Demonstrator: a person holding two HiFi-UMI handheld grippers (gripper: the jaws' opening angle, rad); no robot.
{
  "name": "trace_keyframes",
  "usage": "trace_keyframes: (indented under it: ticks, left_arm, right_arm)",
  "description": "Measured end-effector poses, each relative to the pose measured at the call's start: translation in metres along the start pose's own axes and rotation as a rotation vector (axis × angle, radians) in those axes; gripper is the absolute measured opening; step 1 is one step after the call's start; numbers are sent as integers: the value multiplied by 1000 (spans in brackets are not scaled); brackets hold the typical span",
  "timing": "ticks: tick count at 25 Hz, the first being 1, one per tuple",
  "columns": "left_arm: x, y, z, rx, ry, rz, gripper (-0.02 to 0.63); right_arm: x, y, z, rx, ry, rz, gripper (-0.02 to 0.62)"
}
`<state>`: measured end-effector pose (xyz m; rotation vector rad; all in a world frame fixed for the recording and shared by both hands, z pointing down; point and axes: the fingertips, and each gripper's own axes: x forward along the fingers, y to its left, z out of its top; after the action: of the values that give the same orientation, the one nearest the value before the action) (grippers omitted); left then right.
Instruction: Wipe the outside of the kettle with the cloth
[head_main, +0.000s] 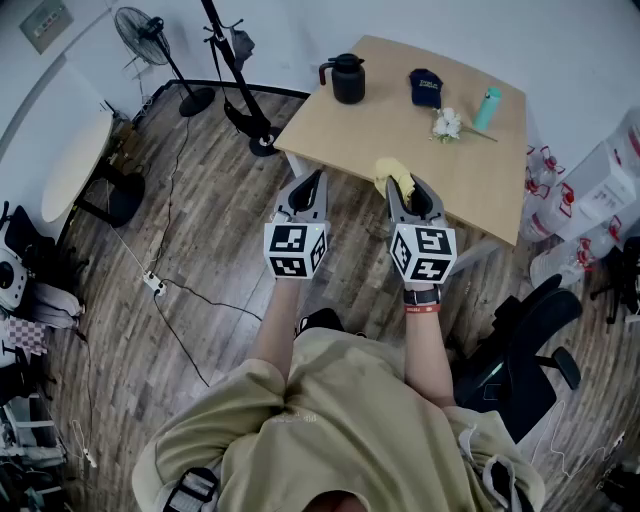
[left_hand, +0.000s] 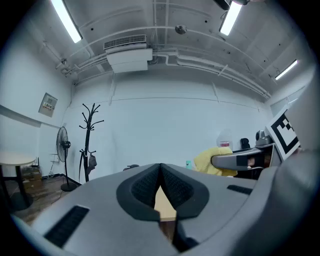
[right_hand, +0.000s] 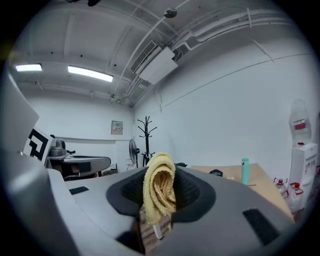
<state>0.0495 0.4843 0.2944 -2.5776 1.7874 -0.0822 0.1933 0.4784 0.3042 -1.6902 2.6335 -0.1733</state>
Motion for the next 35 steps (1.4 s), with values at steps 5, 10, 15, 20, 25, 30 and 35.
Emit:
trace_keyframes:
  ticks: [5, 10, 15, 20, 25, 30, 35]
  left_arm:
    - [9, 1, -11, -23, 10, -1, 23]
    - [34, 21, -23, -23, 22, 4, 23]
    - [90, 64, -32, -75, 7, -4, 23]
    - [166, 116, -27, -73, -2, -26, 23]
    - [247, 185, -12, -62, -4, -30, 23]
    - [312, 243, -14, -82, 1, -63, 23]
    - [364, 281, -33, -109, 11, -119, 23]
  right_arm:
    - [12, -6, -9, -9, 26, 4, 135]
    - [45, -7, -25, 6, 69, 10, 135]
    - [113, -14, -30, 61, 52, 6, 136]
    - [207, -25, -22, 37, 70, -12, 135]
    - [308, -29, -4, 41, 89, -32, 135]
    - [396, -30, -10, 56, 113, -62, 135]
    - [460, -33, -32, 85, 136, -106, 135]
